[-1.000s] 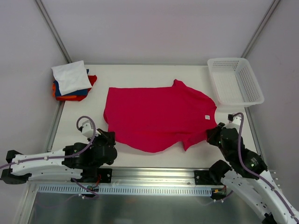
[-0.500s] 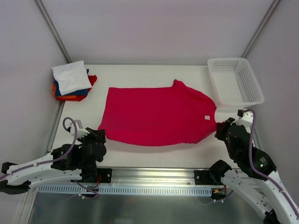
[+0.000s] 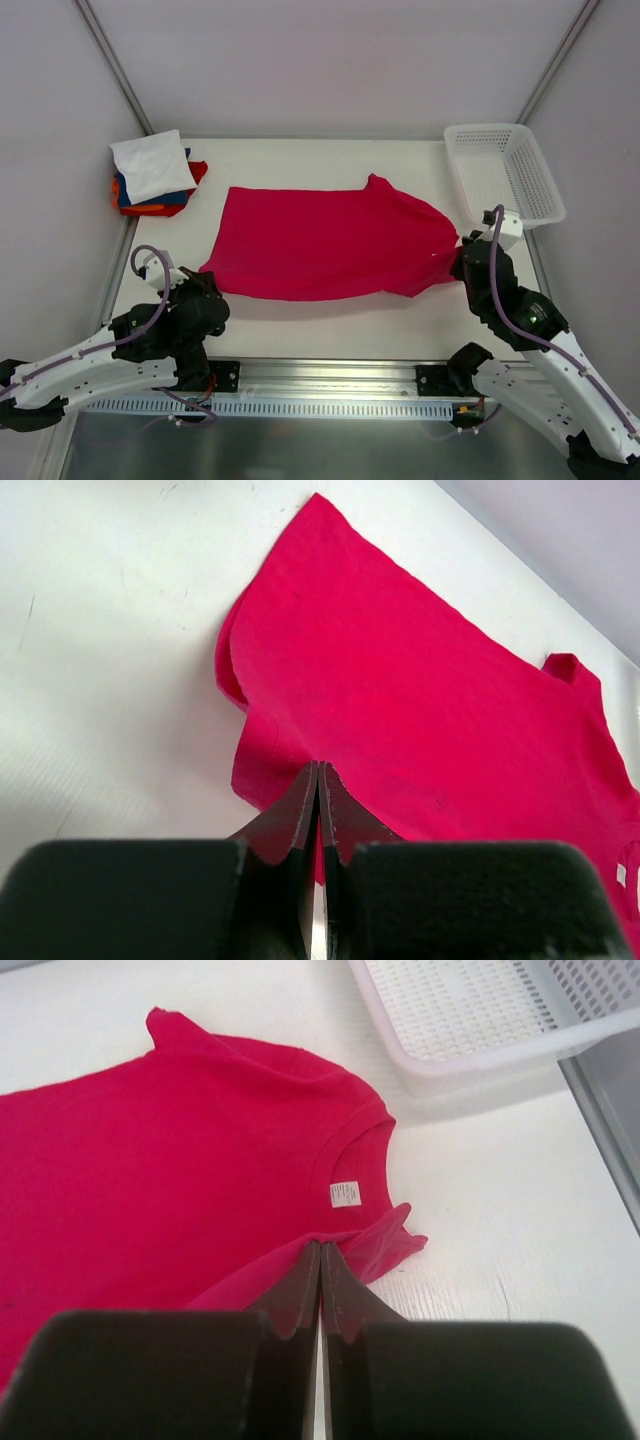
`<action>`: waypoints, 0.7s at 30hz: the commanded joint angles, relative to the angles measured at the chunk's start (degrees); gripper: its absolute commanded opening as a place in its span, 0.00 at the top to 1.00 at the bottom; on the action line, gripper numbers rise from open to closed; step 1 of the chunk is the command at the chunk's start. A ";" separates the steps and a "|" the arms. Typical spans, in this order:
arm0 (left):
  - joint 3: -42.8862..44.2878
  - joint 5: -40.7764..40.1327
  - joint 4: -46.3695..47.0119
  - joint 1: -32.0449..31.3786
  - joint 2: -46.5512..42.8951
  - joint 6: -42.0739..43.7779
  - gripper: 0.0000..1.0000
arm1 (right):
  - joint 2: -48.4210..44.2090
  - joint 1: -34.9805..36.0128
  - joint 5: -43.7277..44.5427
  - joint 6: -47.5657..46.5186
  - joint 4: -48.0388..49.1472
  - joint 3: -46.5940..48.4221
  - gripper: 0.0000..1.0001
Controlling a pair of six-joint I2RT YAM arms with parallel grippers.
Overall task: Fold and stack the t-shirts
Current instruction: Fold the tshirt
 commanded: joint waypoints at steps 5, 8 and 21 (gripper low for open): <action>3.54 -2.92 -0.93 0.73 2.33 2.89 1.00 | 0.65 0.10 5.31 -5.09 4.05 5.46 1.00; 3.10 -2.22 -0.93 0.82 3.91 2.19 1.00 | 1.62 0.01 5.57 -5.79 4.48 5.63 1.00; 1.43 0.42 -0.67 3.63 16.48 -4.05 1.00 | 12.86 -3.23 0.22 -9.13 10.72 5.81 1.00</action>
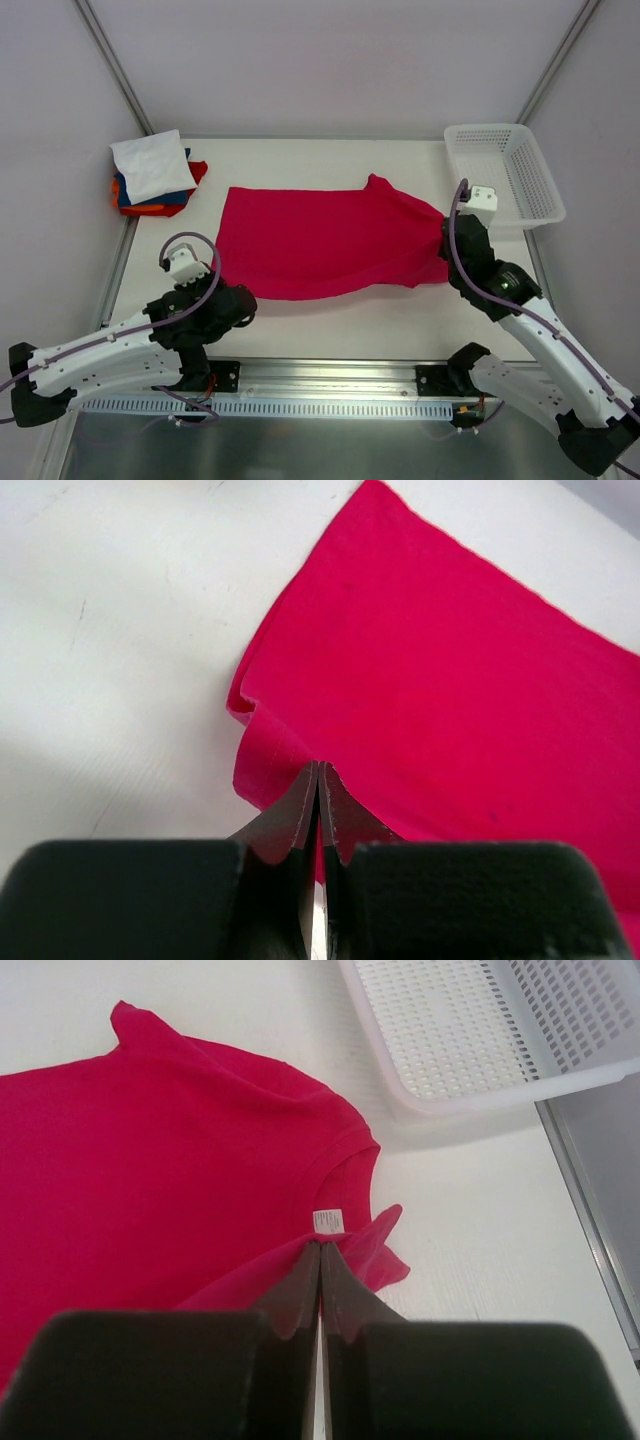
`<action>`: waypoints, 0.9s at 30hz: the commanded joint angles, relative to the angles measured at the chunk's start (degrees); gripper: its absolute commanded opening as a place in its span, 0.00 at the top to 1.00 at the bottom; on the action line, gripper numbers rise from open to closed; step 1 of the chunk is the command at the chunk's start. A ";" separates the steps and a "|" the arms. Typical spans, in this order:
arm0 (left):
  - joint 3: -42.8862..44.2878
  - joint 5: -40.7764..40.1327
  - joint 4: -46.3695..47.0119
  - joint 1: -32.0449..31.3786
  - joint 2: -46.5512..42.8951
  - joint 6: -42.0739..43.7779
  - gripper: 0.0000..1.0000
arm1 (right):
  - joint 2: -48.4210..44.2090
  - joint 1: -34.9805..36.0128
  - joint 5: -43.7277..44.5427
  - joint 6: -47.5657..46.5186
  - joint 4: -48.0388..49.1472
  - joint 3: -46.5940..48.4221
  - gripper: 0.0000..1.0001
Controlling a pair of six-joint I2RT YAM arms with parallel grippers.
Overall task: Fold and stack the t-shirts
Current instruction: Fold the tshirt
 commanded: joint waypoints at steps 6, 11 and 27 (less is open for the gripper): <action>0.58 0.47 -0.47 4.24 8.27 -2.50 1.00 | 6.95 -6.01 -6.01 -2.67 8.27 1.17 1.00; 2.16 0.38 5.49 7.31 12.75 4.51 1.00 | 10.99 -9.70 -9.26 -4.07 11.87 1.08 1.00; -2.94 22.52 54.98 27.96 21.98 49.70 1.00 | 19.25 -16.56 -14.81 -6.44 18.03 0.73 1.00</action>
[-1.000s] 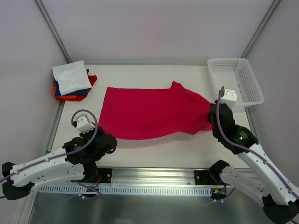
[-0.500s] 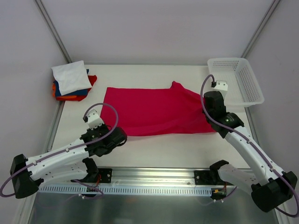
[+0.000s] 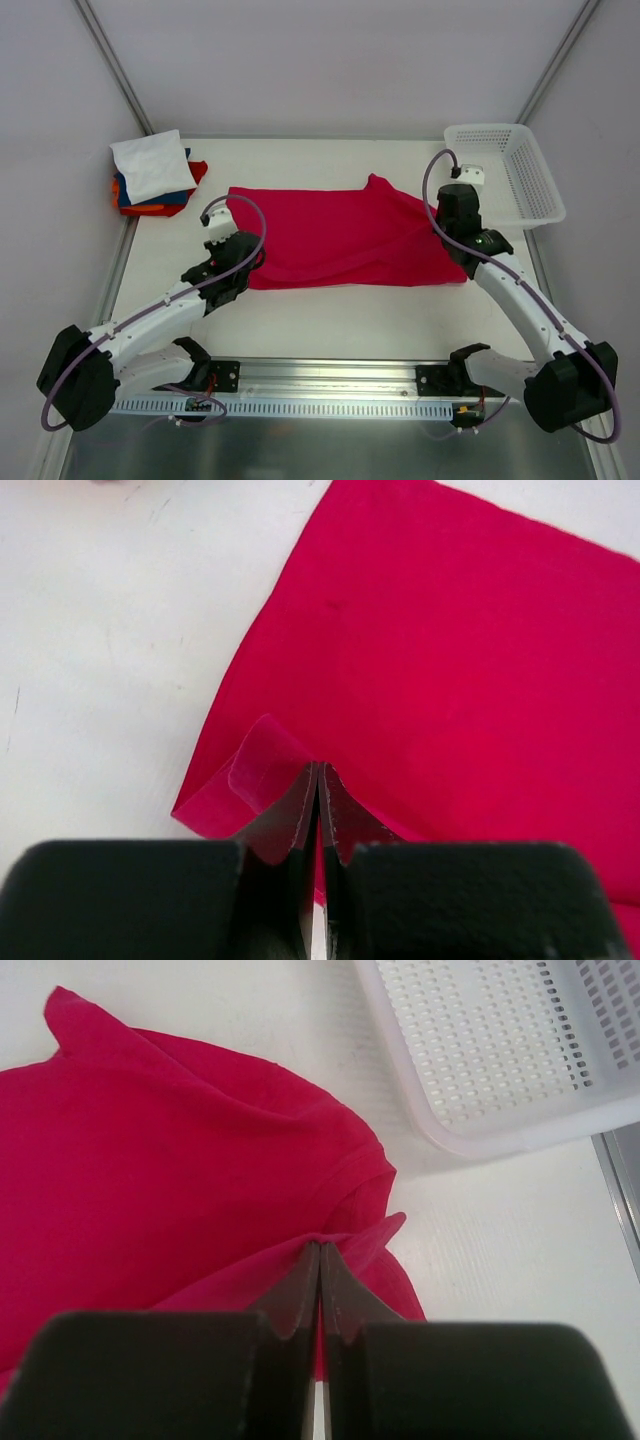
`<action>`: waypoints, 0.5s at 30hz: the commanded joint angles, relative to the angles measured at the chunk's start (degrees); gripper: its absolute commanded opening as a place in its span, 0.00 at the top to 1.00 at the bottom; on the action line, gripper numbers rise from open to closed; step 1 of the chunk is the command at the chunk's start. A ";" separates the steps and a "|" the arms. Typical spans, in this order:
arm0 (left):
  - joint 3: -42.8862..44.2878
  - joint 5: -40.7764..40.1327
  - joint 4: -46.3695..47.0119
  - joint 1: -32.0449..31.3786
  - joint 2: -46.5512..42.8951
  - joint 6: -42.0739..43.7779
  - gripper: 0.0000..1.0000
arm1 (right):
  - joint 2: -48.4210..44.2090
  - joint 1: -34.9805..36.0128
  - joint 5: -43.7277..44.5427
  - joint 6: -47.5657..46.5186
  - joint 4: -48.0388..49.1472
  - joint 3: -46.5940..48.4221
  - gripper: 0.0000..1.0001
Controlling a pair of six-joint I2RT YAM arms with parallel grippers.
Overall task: Fold and stack the t-shirts
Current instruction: Fold the tshirt
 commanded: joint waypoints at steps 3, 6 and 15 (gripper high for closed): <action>1.46 6.51 9.25 4.59 4.55 7.09 1.00 | 3.90 -2.82 -2.13 -1.29 4.04 0.75 1.00; 0.50 6.78 10.82 6.87 6.49 7.00 1.00 | 6.53 -4.14 -2.93 -1.29 4.57 0.66 1.00; 0.40 6.26 11.63 12.51 9.91 5.16 1.00 | 14.44 -5.37 -3.37 -0.50 6.77 1.19 1.00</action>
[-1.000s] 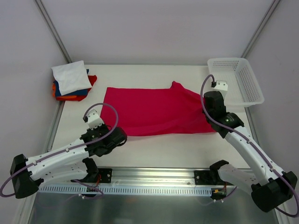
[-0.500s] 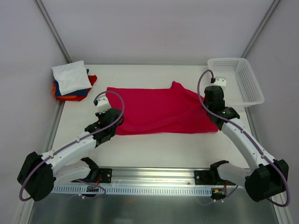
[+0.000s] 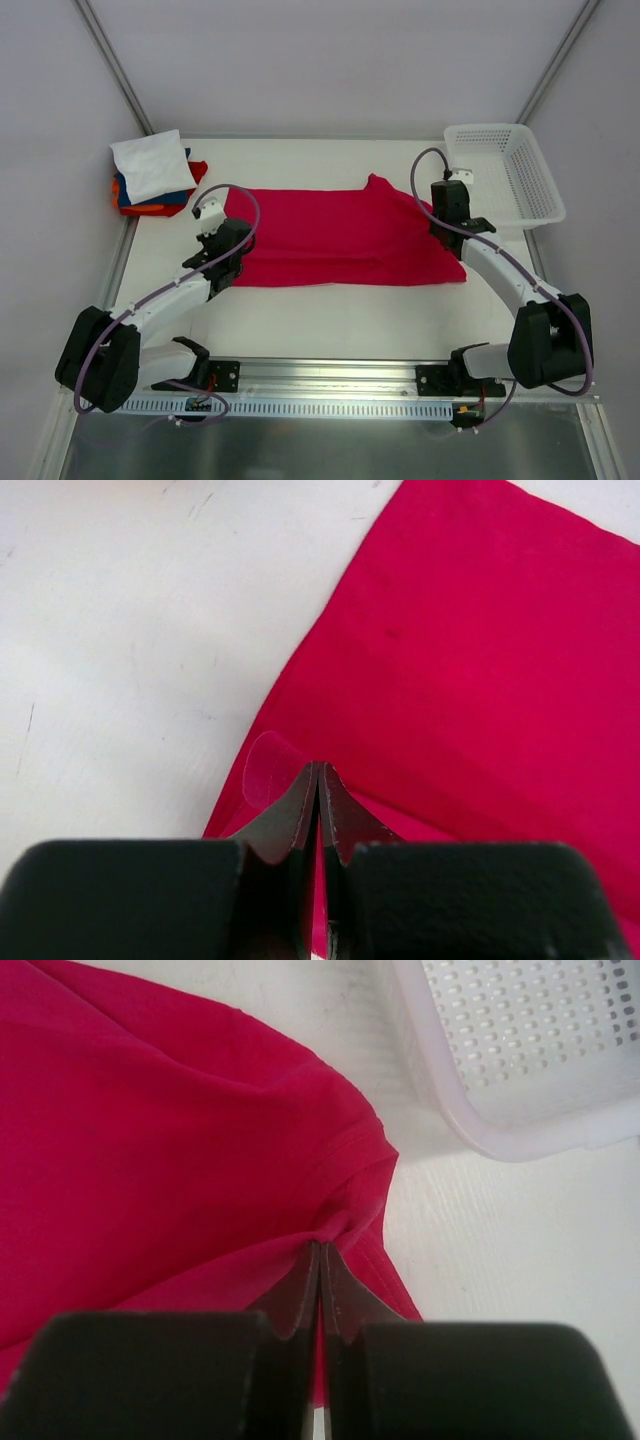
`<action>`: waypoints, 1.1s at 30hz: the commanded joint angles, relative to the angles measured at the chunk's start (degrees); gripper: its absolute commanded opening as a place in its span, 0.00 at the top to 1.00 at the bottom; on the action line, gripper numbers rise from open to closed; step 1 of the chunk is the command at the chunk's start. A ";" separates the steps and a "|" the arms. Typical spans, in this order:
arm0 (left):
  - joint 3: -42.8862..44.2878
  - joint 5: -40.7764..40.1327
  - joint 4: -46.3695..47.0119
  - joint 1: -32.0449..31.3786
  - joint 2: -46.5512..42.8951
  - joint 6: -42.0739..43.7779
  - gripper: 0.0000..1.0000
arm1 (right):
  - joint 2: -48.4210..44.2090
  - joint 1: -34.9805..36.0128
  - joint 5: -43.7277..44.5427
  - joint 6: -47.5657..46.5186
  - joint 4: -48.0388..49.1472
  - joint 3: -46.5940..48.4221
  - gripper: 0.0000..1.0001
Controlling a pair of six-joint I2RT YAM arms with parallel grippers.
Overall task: Fold and stack the t-shirts
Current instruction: Fold the tshirt
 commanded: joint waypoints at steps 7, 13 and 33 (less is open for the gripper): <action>5.14 -0.74 -2.64 4.23 5.78 -3.82 1.00 | 6.86 -0.78 -0.07 -0.04 3.43 3.47 1.00; 8.05 0.14 -4.14 5.47 11.32 -5.85 1.00 | 9.77 -0.87 0.02 -0.56 3.25 5.58 0.93; 16.48 1.10 -4.41 5.56 14.31 -0.68 0.01 | 9.32 -0.61 -1.28 -3.55 -0.96 13.22 0.43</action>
